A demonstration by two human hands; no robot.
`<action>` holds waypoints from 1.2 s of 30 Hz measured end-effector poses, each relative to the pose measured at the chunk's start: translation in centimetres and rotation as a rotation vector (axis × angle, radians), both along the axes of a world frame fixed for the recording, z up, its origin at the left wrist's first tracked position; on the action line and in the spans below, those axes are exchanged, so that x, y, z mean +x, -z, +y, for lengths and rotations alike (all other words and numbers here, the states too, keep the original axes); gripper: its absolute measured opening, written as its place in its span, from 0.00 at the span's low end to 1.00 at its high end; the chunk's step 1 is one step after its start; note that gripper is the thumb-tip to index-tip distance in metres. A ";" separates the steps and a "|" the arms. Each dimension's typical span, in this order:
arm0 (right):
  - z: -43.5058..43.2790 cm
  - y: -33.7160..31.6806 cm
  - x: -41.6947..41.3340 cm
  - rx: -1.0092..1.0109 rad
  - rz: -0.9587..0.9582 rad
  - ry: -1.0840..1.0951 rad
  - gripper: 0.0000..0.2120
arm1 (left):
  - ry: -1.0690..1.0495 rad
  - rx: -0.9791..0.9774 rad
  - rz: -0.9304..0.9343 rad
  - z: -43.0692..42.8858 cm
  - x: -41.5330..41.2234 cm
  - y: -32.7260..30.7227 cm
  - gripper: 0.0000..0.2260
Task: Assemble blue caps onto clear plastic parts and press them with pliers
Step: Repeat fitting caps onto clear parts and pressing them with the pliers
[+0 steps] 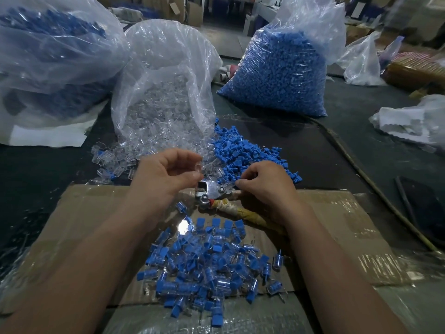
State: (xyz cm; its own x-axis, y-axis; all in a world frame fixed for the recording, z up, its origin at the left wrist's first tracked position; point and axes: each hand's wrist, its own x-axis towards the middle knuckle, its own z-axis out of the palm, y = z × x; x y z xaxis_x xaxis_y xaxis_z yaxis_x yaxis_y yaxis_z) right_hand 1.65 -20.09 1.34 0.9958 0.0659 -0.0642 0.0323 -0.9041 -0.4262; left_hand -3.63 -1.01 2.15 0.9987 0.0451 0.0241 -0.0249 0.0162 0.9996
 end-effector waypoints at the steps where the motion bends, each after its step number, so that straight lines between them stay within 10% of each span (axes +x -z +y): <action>1: 0.0 0.0 0.1 -0.006 0.016 0.013 0.09 | -0.003 0.008 -0.002 0.0 0.0 0.1 0.12; 36: 2.6 -2.0 -4.8 0.745 -0.274 -0.321 0.16 | 0.071 -0.020 0.047 -0.9 -0.7 -0.9 0.04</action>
State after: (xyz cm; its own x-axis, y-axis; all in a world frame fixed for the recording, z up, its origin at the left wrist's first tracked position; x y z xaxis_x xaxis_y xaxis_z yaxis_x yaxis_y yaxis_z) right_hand -3.17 -17.45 3.30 0.8958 0.2762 0.3483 0.4275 -0.3204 -0.8453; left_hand -4.29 -1.94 3.01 0.9994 -0.0256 -0.0233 0.0242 0.0365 0.9990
